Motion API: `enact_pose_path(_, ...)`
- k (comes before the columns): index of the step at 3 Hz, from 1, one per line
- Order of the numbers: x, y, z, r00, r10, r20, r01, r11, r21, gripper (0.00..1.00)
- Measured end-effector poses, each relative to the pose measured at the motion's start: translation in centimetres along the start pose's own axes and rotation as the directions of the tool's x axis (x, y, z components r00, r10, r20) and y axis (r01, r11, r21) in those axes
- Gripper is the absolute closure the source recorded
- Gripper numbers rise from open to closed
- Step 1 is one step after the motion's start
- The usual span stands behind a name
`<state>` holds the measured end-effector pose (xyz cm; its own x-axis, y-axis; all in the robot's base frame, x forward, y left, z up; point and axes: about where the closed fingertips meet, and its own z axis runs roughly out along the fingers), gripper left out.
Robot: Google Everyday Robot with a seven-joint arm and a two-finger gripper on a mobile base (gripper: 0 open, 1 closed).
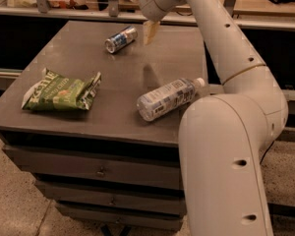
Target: Place redbull can upright
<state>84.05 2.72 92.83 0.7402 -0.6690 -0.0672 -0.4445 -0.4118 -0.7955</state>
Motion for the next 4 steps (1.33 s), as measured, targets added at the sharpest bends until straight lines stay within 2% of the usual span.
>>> enact_pose_path(1, 0.8, -1.8, -1.4, 0.994, -0.05, -0.101, 0.056, 0.997, 0.053, 0.0)
enact_pose_path(2, 0.3, -3.4, -4.7, 0.972, -0.118, -0.204, 0.146, 0.9811, 0.127, 0.0)
enact_pose_path(3, -1.5, -2.1, -7.2, 0.957, -0.162, -0.242, 0.201, 0.9686, 0.146, 0.0)
enact_pose_path(4, -5.1, -0.2, -7.5, 0.903, -0.316, -0.29, 0.355, 0.9303, 0.092, 0.0)
